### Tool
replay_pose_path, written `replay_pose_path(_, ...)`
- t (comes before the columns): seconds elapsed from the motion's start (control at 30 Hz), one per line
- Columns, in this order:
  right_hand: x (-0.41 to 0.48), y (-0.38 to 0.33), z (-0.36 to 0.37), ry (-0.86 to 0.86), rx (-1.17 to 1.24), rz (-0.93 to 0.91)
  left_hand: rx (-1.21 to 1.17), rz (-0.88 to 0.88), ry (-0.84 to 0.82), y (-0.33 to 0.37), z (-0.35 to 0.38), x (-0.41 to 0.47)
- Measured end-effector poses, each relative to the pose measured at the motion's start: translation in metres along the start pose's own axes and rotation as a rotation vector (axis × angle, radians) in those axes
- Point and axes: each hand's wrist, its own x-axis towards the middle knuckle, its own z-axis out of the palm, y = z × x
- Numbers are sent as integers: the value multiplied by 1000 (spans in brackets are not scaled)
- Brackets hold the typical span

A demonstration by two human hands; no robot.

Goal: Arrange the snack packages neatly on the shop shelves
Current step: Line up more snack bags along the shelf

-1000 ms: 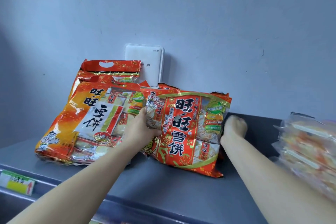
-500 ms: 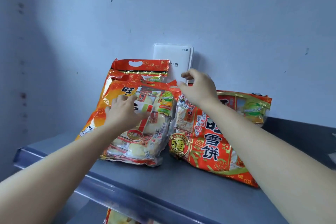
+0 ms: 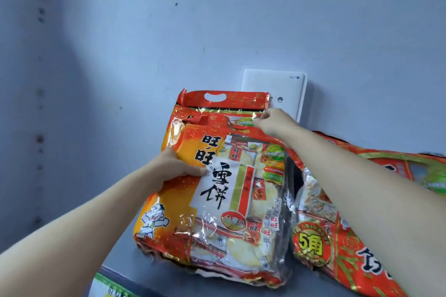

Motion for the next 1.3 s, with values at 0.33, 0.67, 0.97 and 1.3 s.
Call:
replay_pose_path(0.33,46,-12,24,-81,286,249,-165,20,-29,-11,-20,8)
replay_pose_path(0.67,35,-4,-35,30,239,181,-324,149,-36,-3,-14,4)
replay_pose_path(0.97,6,16,-94,-105,381,299,-511,335,53,8,16,5)
replay_pose_path(1.3,-2,36,-82,46,384,260,-609,338,92,1,26,16)
